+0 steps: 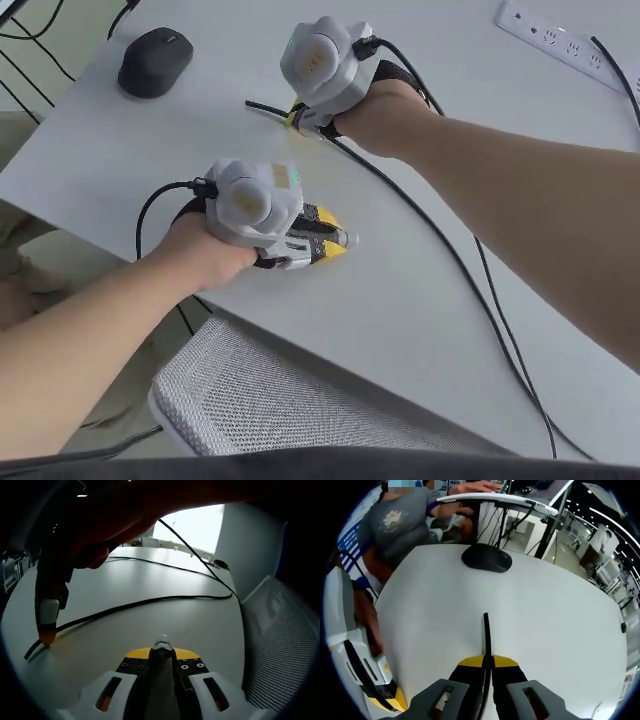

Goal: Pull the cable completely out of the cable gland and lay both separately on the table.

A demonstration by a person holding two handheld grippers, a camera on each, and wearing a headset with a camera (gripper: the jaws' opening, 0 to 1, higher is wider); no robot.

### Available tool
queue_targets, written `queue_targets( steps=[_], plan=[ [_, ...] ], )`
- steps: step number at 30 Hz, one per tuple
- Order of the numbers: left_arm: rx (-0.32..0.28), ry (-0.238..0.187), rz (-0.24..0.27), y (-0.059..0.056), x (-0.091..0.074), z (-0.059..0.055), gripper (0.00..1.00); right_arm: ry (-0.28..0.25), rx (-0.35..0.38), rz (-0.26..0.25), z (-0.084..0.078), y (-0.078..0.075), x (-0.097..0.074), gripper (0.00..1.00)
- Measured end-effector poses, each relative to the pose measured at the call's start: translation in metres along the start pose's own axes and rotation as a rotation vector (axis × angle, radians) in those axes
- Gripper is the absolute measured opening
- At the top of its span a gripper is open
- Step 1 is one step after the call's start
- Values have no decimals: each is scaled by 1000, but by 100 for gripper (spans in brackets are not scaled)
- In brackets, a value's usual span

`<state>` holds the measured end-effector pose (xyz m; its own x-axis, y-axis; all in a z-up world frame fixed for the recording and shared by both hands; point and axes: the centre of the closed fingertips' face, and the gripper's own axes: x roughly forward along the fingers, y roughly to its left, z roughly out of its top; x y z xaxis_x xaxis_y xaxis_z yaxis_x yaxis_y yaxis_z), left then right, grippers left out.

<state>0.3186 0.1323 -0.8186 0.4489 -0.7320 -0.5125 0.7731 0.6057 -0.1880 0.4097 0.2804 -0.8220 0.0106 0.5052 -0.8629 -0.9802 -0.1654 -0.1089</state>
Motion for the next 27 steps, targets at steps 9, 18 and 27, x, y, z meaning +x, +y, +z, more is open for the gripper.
queue_targets(
  steps=[9, 18, 27],
  plan=[
    [19, 11, 9, 1, -1, -1, 16, 5, -16, -7, 0, 0, 0, 0],
    [4, 4, 16, 1, -2, -1, 19, 21, -52, -21, 3, 1, 0, 4],
    [24, 11, 31, 1, -3, 2, 24, 17, -45, -76, 3, -7, -8, 11]
  ],
)
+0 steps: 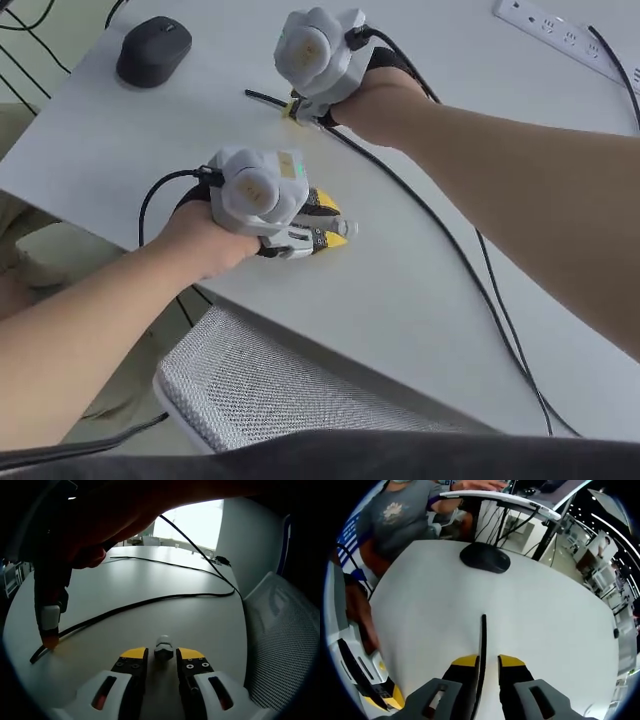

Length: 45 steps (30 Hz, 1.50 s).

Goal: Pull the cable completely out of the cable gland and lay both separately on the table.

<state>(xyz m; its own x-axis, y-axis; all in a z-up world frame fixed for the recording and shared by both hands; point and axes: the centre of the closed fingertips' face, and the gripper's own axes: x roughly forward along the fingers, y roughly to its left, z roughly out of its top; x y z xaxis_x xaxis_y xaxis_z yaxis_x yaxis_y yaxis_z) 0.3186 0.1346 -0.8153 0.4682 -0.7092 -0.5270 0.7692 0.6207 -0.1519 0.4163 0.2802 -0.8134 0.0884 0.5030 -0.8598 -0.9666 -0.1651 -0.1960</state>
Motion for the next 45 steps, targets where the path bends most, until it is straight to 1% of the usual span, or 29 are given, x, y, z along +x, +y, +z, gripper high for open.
queue_targets(
  steps=[3, 7, 10, 13, 15, 18, 19, 20, 21, 22, 25, 26, 27, 29, 31, 32, 34, 35, 36, 37, 38, 41, 43, 44, 45],
  plan=[
    [0, -3, 11, 1, -1, 1, 28, -11, 22, -9, 0, -3, -6, 14],
    [-4, -3, 17, 0, -4, 2, 29, -25, 38, -40, -1, -10, -18, 19],
    [6, 17, 14, -4, -6, 1, 30, -59, 71, -55, 1, -13, -34, 22],
    [20, 29, 16, -9, -10, 3, 32, -68, 66, -68, 0, -15, -48, 26],
    [16, 25, 16, -12, -12, 6, 33, -82, 69, -77, 0, -16, -58, 27],
    [0, 17, 19, -16, -16, 11, 35, -109, 73, -98, -1, -18, -78, 30],
    [-6, 15, 18, -18, -18, 13, 37, -130, 103, -106, -1, -19, -86, 30],
    [-11, 13, 18, -20, -19, 14, 38, -150, 155, -103, -1, -20, -88, 31],
    [-10, 14, 20, -20, -19, 14, 40, -171, 182, -111, -1, -22, -93, 31],
    [-3, 16, 22, -21, -21, 15, 42, -188, 192, -121, -2, -26, -92, 32],
    [-7, 7, 25, -23, -26, 20, 46, -185, 181, -144, -13, -25, -113, 34],
    [-16, 3, 26, -24, -28, 21, 48, -195, 191, -157, -17, -25, -123, 35],
    [-21, 7, 29, -22, -29, 19, 48, -204, 205, -164, -21, -24, -133, 36],
    [-15, 2, 31, -24, -33, 22, 49, -209, 217, -177, -29, -22, -147, 38],
    [-14, 10, 30, -25, -36, 23, 51, -220, 234, -196, -38, -19, -165, 40],
    [-11, 11, 29, -26, -39, 24, 51, -229, 247, -219, -44, -19, -177, 40],
    [0, 5, 38, -27, -43, 28, 54, -244, 272, -240, -51, -18, -193, 42],
    [-4, 5, 36, -27, -46, 31, 54, -258, 297, -267, -57, -19, -206, 43],
    [-10, 5, 36, -28, -48, 32, 53, -268, 314, -279, -61, -18, -215, 43],
    [-11, 2, 39, -28, -50, 33, 54, -281, 338, -291, -66, -16, -227, 44],
    [-11, 1, 37, -30, -51, 34, 54, -286, 352, -303, -71, -14, -235, 44],
    [-4, 5, 34, -35, -56, 39, 56, -308, 391, -356, -86, -5, -269, 46],
    [-8, 2, 32, -37, -60, 41, 58, -318, 409, -379, -95, 2, -285, 47],
    [-11, -6, 37, -39, -63, 44, 58, -323, 419, -389, -100, 6, -293, 48],
    [-13, -9, 38, -39, -64, 46, 59, -335, 442, -411, -107, 10, -305, 49]
  ],
)
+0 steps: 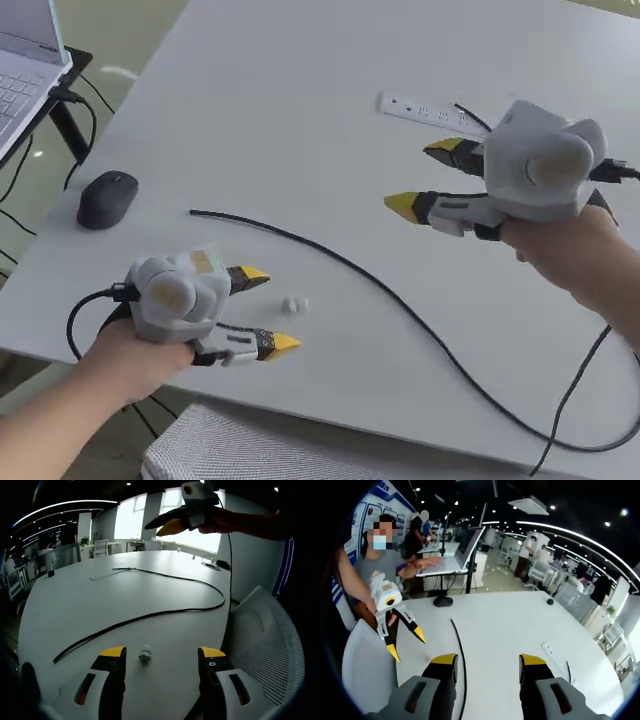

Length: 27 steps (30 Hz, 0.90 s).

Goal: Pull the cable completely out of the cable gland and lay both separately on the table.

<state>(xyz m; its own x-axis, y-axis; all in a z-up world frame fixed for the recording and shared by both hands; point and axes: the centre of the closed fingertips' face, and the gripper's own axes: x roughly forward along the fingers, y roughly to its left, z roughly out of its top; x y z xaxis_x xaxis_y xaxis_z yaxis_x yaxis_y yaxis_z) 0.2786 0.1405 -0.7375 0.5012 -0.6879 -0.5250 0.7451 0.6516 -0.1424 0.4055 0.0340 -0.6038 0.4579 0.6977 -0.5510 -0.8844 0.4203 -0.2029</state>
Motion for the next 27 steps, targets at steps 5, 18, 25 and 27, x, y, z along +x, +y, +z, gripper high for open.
queue_targets(
  steps=[5, 18, 25, 27],
  plan=[
    [1, 7, -3, -9, -9, 5, 64, -11, 74, -62, -25, -9, -51, 52],
    [-16, -35, -12, -31, -30, 15, 79, -75, 325, -107, -114, 29, -128, 75],
    [-42, -26, 2, -33, -38, 7, 89, -60, 401, -66, -147, 61, -134, 88],
    [-42, -17, 6, -32, -40, 5, 90, -27, 389, -51, -158, 70, -134, 90]
  ],
)
